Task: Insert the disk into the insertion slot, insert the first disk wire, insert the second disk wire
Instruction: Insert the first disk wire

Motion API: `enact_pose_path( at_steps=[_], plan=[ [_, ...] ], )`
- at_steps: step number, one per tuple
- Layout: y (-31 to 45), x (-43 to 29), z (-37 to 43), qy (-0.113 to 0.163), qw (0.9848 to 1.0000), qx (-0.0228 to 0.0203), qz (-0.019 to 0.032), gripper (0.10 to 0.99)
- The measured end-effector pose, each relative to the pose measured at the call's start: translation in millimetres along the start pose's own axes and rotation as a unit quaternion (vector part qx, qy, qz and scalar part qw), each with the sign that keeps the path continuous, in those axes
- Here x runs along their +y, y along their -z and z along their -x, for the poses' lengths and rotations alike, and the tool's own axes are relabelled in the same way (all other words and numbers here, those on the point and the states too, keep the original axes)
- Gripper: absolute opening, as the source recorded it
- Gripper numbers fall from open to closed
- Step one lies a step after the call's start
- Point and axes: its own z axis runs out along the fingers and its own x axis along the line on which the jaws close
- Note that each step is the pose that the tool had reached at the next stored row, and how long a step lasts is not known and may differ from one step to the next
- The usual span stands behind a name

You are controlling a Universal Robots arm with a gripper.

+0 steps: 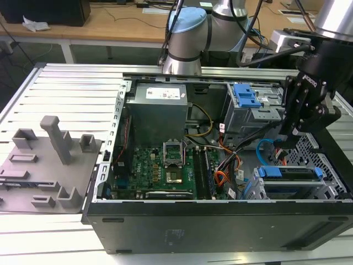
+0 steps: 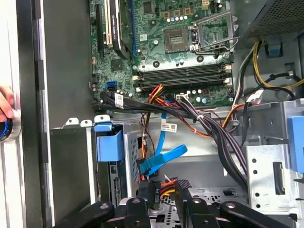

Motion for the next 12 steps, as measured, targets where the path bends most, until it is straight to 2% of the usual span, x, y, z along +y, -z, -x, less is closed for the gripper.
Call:
enact_pose_path(
  at_steps=[2,6,9,10,11,12],
  plan=[
    [-2.4,-0.4,0.3,0.000,1.0000,0.0025,-0.0003,0.361],
    [-6.8,-0.8,0.0,0.000,1.0000,0.0047,-0.0006,0.361],
    [-6.8,-0.8,-0.1,0.000,1.0000,0.0068,-0.0008,0.361],
    [-6.8,-0.8,-0.1,0.000,1.0000,0.0076,-0.0009,0.345],
    [-6.8,-0.8,-0.1,0.000,1.0000,0.0081,-0.0009,0.278],
    [-6.8,-0.8,-0.1,0.000,1.0000,0.0085,-0.0010,0.278]
  ],
)
